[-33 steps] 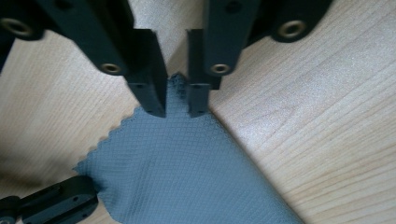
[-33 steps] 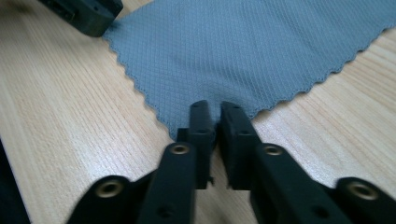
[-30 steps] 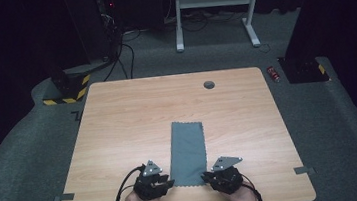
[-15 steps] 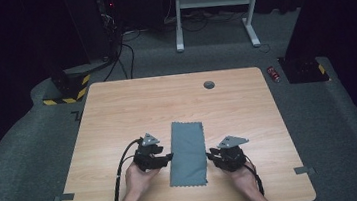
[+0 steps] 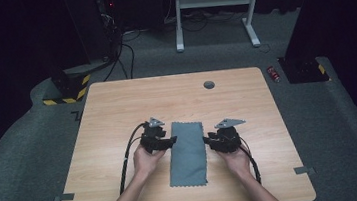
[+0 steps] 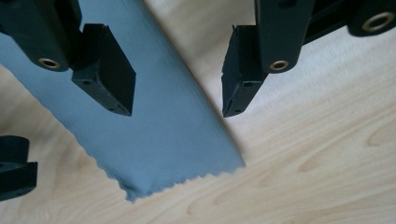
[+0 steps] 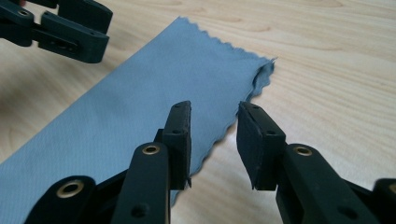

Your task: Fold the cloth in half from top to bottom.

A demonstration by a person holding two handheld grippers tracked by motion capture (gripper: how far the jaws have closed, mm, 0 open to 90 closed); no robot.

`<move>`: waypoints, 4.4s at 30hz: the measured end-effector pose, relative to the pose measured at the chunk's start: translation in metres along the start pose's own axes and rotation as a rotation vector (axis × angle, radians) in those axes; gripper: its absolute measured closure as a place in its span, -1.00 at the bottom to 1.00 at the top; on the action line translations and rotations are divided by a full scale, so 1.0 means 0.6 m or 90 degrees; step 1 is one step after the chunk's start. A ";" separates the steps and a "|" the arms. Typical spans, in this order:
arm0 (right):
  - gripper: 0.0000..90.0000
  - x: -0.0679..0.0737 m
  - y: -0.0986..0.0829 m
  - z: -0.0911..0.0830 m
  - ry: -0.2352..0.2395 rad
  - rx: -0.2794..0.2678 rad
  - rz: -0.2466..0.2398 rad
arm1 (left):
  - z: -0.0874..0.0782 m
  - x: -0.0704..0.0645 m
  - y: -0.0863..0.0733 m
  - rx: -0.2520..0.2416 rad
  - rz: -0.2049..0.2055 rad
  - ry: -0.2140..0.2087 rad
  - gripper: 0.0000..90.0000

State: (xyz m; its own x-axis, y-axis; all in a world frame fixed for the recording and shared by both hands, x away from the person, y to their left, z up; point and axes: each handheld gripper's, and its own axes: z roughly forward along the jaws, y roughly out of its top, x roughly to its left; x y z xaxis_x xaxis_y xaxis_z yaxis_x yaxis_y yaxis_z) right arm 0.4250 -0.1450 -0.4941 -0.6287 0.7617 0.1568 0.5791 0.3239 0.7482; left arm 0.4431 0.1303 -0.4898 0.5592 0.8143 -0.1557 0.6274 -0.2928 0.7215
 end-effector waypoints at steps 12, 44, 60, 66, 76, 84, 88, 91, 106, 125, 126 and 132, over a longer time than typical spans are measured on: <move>0.49 -0.027 0.024 0.032 -0.016 0.010 0.034 | 0.041 0.023 0.030 0.007 -0.024 0.029 0.02; 0.47 -0.041 0.066 0.119 -0.117 0.055 0.037 | 0.102 0.019 0.050 0.058 0.019 0.105 0.17; 0.96 -0.039 0.066 0.120 -0.087 0.065 0.005 | 0.102 0.014 0.050 0.058 0.040 0.051 0.84; 0.98 -0.045 0.065 0.119 -0.072 0.063 0.020 | 0.102 0.022 0.050 0.056 0.014 0.021 0.95; 0.99 -0.042 0.072 0.099 -0.058 0.043 0.015 | 0.078 0.026 0.057 0.038 0.001 -0.009 0.96; 0.99 -0.040 0.083 0.084 -0.049 0.031 0.004 | 0.056 0.027 0.065 0.016 0.008 -0.020 0.96; 0.99 -0.034 0.109 0.070 -0.052 0.023 -0.021 | 0.047 0.033 0.075 0.007 0.003 -0.019 0.96; 0.99 -0.031 0.120 0.066 -0.057 0.014 -0.027 | 0.037 0.034 0.088 -0.009 0.007 -0.016 0.96; 0.99 -0.046 0.172 0.048 -0.070 -0.010 -0.033 | 0.028 0.037 0.134 -0.030 0.010 0.004 0.96; 0.99 -0.041 0.150 0.047 -0.053 -0.004 -0.040 | 0.024 0.028 0.117 -0.007 0.041 -0.011 0.96; 0.99 -0.041 0.150 0.047 -0.053 -0.004 -0.040 | 0.024 0.028 0.117 -0.007 0.041 -0.011 0.96; 0.99 -0.038 0.133 0.046 -0.036 0.005 -0.048 | 0.027 0.023 0.099 0.007 0.045 -0.023 0.96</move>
State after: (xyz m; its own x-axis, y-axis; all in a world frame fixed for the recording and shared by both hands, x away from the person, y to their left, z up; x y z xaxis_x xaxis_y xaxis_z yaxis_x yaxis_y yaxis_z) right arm 0.4997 -0.1213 -0.4558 -0.6401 0.7657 0.0633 0.5354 0.3855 0.7515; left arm 0.4969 0.1162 -0.4599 0.6207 0.7733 -0.1289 0.5919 -0.3545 0.7239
